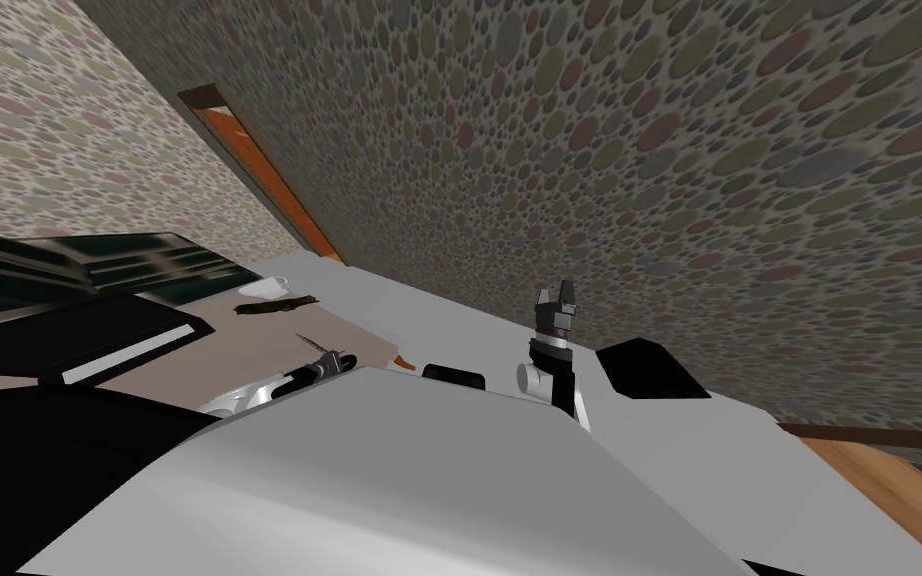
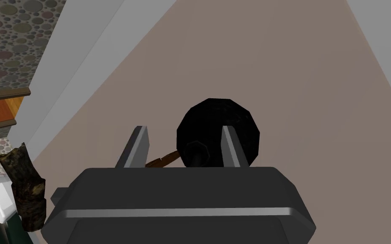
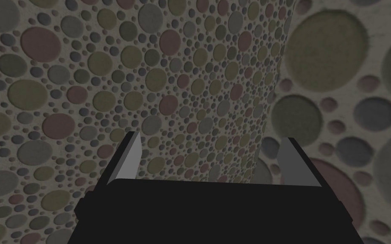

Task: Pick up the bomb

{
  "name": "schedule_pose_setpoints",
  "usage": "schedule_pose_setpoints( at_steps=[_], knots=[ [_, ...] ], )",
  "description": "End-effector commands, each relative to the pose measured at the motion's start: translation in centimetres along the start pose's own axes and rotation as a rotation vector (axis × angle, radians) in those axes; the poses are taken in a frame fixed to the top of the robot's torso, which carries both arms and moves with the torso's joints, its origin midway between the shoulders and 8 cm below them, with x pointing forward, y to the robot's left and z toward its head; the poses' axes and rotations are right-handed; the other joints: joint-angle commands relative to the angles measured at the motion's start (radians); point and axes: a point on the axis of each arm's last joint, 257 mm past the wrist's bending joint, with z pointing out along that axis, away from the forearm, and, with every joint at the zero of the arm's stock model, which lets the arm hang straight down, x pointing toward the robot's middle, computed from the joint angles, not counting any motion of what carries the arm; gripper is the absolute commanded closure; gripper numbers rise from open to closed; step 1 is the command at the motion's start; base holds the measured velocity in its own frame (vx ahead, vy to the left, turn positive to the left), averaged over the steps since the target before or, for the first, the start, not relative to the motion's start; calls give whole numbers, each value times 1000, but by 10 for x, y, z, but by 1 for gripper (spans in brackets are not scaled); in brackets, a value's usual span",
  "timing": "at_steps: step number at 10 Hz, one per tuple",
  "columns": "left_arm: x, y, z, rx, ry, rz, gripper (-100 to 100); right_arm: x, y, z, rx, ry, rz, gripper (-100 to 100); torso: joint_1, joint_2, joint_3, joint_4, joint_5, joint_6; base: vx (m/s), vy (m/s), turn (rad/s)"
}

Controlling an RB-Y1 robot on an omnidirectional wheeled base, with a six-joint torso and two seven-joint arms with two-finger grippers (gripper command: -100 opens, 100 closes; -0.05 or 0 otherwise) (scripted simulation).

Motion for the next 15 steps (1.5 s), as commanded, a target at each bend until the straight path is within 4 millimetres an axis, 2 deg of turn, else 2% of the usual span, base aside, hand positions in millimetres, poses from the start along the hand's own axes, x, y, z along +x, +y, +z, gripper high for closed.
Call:
schedule_pose_setpoints(
  at_steps=[1,4,5,6,14,15],
  knots=[
    [0,0,0,0,0,0,100,0,0,0,0,0,0,0,0,0,0,0,0,0,0,0,0],
    [0,0,0,0,0,0,100,0,0,0,0,0,0,0,0,-1,-1,0,0,0,0,0,0],
    [0,0,0,0,0,0,0,0,0,0,0,0,0,0,0,-1,-1,0,0,0,0,0,0],
    [8,0,-1,-6,17,25,100,0,0,0,0,0,0,0,0,-1,-1,0,0,0,60,12,304],
    [47,6,-15,-42,113,162,100,0,0,0,0,0,0,0,-1,-6,-4,-1,-1,0,98,1,231],
    [44,5,-14,-38,105,150,100,0,0,0,0,0,0,0,-2,-6,-3,-1,-2,0,33,-10,47]
  ],
)
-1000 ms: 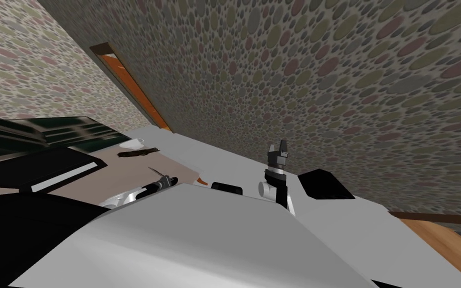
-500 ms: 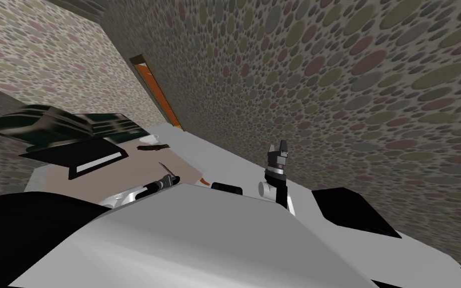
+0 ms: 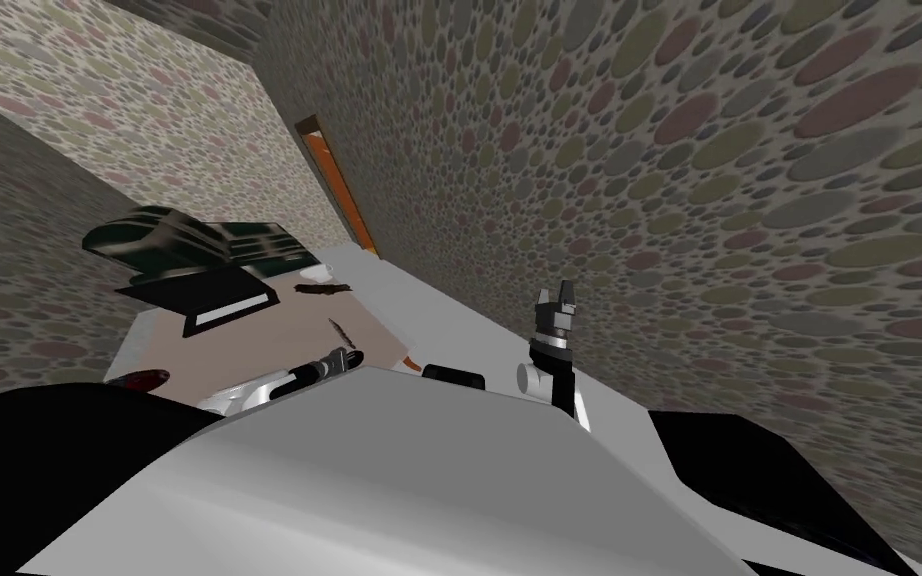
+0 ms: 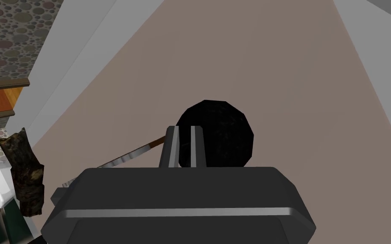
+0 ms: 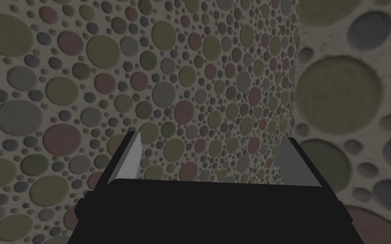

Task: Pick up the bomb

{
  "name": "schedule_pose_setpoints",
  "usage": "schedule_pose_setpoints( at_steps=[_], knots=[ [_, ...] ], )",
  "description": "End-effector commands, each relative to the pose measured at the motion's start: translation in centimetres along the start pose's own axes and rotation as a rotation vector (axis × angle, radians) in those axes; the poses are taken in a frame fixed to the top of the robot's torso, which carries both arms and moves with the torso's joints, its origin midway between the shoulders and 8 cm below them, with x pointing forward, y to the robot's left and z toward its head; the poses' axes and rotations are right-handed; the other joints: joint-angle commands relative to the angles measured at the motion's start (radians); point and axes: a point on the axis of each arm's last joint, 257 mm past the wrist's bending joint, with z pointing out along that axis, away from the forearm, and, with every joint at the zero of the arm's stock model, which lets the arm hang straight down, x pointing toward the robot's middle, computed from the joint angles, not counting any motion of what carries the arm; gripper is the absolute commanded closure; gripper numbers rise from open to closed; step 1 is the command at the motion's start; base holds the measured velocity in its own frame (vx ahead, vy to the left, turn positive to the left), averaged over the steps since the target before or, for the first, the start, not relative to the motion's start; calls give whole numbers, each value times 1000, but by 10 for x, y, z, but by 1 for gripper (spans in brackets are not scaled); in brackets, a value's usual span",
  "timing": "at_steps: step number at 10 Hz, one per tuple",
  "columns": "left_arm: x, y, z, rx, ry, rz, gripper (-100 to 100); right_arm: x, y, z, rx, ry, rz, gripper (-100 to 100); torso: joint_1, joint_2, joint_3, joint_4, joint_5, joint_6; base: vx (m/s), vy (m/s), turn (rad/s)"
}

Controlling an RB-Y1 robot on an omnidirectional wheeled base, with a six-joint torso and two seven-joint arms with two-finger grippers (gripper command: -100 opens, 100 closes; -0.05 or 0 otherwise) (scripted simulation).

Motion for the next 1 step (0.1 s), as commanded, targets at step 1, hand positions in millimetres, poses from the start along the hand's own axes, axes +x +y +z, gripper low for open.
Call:
schedule_pose_setpoints(
  at_steps=[1],
  knots=[
    [0,0,0,0,0,0,0,0,0,0,0,0,0,0,0,0,0,0,0,0,5,-3,-8]
  ],
)
